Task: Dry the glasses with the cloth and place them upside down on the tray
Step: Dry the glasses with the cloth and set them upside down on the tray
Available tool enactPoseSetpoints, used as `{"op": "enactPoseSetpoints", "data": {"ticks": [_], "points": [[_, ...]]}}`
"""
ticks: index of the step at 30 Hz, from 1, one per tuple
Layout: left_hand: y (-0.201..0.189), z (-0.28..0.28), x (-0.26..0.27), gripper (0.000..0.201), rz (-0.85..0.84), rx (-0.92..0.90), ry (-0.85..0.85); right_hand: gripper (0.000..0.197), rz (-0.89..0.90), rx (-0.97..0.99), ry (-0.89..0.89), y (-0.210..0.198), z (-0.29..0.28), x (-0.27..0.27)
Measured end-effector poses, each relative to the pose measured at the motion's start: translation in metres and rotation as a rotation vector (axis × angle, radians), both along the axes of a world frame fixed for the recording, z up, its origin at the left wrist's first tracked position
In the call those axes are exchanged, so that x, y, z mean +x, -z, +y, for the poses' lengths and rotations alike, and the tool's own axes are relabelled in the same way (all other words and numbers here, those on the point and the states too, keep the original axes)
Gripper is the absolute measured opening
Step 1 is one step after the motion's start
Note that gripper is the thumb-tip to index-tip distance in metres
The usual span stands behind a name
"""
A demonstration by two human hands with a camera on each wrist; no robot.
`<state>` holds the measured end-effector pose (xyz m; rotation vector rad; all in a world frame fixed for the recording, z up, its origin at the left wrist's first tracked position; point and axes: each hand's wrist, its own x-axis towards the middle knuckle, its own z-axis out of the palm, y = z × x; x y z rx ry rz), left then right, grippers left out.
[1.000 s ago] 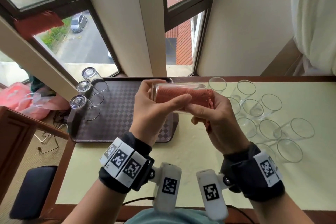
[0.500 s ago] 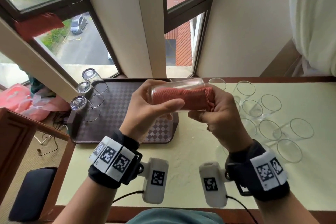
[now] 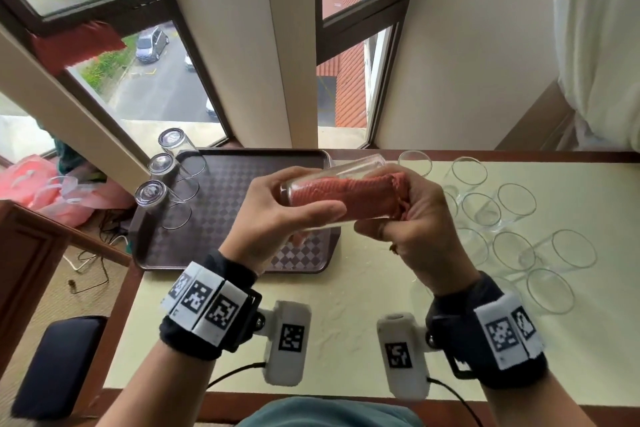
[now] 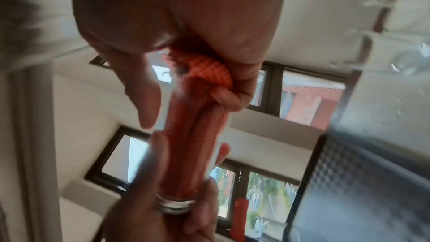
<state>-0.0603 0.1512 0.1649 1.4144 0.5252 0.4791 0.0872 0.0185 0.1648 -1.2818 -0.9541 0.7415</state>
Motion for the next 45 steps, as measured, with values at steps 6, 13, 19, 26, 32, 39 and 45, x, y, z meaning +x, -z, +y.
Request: {"op": "enactPoseSetpoints", "data": {"ticks": [6,13,19,26,32,39,45], "points": [[0.005,-0.007,0.002,0.071,-0.008,0.390,-0.006,0.044,0.234,-0.029,-0.068,-0.004,-0.004,0.007],[0.002,-0.014,0.004,0.072,-0.096,-0.169,0.043,0.055,0.094,0.051,0.012,-0.004,0.000,0.003],[0.015,-0.005,-0.003,0.072,0.015,0.616,0.001,0.042,0.298,-0.144,-0.128,-0.005,-0.005,0.010],[0.018,-0.019,0.003,0.059,0.025,-0.096,-0.048,0.052,0.210,-0.043,0.042,0.002,-0.002,0.001],[0.009,-0.003,-0.007,0.069,0.095,0.656,-0.087,0.038,0.245,-0.118,-0.050,0.001,0.004,-0.001],[0.006,-0.005,-0.005,0.079,0.054,0.474,-0.067,0.055,0.298,-0.016,0.078,0.001,0.004,-0.004],[0.002,0.006,-0.016,0.072,-0.003,0.458,-0.090,0.046,0.003,0.003,0.126,0.009,0.004,-0.020]]}}
